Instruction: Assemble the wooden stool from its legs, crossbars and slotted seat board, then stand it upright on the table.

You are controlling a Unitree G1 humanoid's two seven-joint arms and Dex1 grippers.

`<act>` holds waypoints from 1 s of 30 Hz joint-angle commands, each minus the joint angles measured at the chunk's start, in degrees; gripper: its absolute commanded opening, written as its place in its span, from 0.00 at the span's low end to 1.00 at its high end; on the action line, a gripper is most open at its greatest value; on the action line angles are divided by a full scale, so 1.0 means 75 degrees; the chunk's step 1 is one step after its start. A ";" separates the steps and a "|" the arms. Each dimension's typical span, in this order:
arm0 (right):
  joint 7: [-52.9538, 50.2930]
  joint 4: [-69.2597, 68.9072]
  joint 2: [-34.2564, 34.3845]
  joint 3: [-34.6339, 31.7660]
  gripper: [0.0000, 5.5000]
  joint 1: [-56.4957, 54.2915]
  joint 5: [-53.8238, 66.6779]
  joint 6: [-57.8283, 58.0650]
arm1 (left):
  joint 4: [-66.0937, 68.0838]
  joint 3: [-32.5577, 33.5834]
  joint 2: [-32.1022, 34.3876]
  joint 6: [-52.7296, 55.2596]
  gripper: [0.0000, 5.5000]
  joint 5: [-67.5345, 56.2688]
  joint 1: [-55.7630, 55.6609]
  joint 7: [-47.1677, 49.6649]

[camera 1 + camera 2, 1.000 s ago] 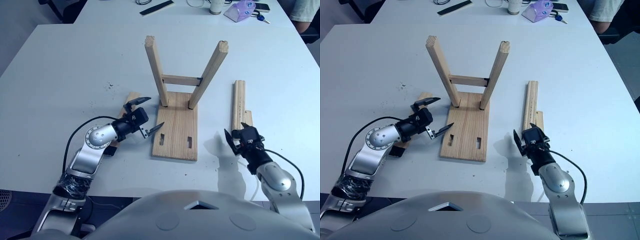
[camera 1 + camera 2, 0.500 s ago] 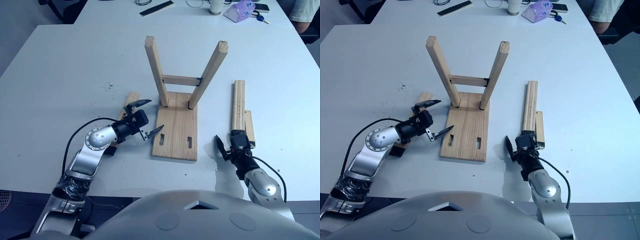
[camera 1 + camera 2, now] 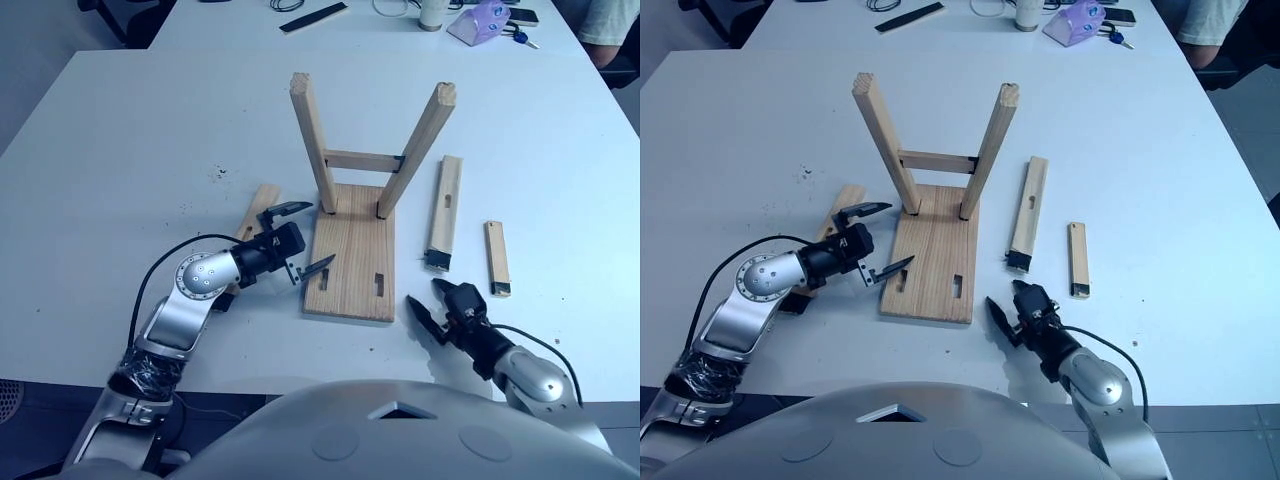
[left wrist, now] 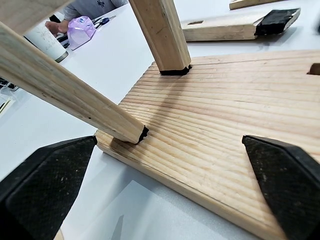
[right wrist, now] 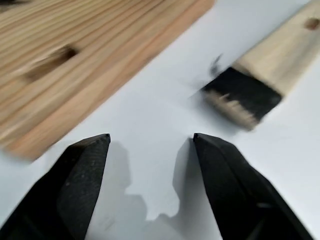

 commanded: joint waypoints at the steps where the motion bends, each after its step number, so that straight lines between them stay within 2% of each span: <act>1: -0.0368 -0.1043 0.0429 -0.0972 0.56 -0.0816 0.1145 0.0564 | -0.0091 0.0079 -0.0075 0.0134 0.98 0.0062 0.0062 0.0229; 4: -0.1593 -0.1000 0.0947 -0.1306 0.56 -0.1928 0.0693 0.1178 | -0.0094 0.0092 -0.0151 0.0222 0.98 0.0038 0.0013 0.0337; 9: -0.3076 -0.0331 0.1925 -0.0957 0.69 -0.2543 0.0084 0.2030 | -0.0025 0.0012 -0.0197 0.0279 0.98 0.0069 -0.0133 0.0357; 17: -0.3699 -0.0122 0.3197 -0.0656 0.71 -0.3009 0.0512 0.3179 | 0.0080 -0.0057 -0.0273 0.0354 0.98 0.0123 -0.0294 0.0333; 30: -0.4008 0.0975 0.3179 -0.0621 0.71 -0.3332 -0.0096 0.2795 | 0.0051 -0.0190 -0.0348 0.0363 0.98 0.0195 -0.0259 0.0313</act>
